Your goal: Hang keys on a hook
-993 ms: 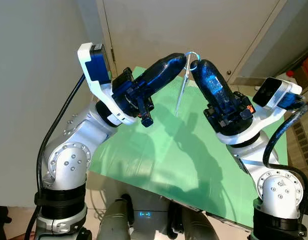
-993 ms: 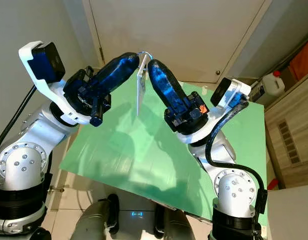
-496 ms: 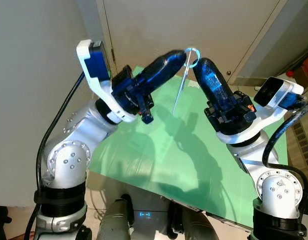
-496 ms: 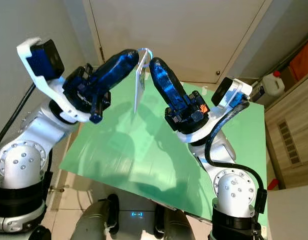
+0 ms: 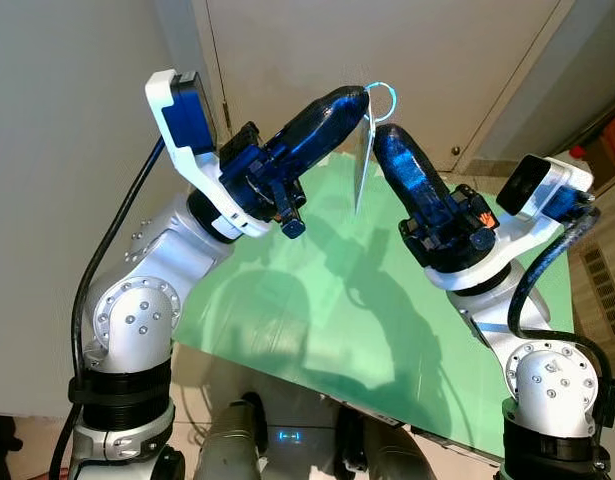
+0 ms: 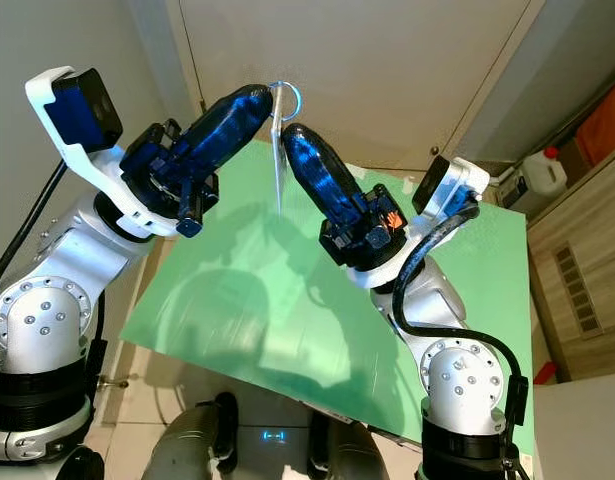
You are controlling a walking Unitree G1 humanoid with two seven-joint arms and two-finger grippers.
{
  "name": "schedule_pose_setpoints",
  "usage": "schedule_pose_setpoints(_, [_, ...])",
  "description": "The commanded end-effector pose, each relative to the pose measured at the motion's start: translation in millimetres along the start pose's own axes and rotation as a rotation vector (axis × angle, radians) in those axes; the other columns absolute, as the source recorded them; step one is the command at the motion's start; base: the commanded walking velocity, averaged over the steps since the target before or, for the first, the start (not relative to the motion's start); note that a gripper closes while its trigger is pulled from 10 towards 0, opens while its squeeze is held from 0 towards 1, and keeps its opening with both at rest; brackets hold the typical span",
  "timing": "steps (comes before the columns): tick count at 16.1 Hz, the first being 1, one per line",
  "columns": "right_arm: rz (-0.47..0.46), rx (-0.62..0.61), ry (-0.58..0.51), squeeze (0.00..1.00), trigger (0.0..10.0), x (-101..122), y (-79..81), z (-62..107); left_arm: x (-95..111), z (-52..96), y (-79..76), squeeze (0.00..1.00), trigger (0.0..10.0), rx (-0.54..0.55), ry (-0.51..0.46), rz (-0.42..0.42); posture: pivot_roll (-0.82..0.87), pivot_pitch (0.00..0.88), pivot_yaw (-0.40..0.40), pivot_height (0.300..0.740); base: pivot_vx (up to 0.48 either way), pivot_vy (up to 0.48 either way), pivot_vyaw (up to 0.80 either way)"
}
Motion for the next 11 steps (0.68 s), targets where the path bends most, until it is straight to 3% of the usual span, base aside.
schedule_pose_setpoints(1, [0.016, 0.037, 0.002, 0.0, 10.0, 1.0, 8.3, -2.0, 1.2, -2.9, -3.7, 0.0, 10.0, -0.022, -0.007, 0.004, 0.05, 0.185, -0.025, 0.74, 0.0, 0.0, 0.0])
schedule_pose_setpoints(11, [0.046, 0.017, -0.015, 0.0, 10.0, 2.3, 5.3, -11.0, -4.5, -2.9, -5.0, 0.0, 10.0, -0.027, 0.009, 0.025, 0.04, 0.185, -0.018, 0.74, 0.0, 0.0, 0.0])
Point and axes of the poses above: a point about 5 cm out from each wrist's last joint towards the gripper, its own z axis pointing back from the gripper into the wrist, its own x axis along the axis of the wrist's last joint, y = z × x, the point moved 2 cm from there along -z, pointing out of the wrist towards the gripper, and after that the axes turned 2 degrees about z, right-handed, at the moved point
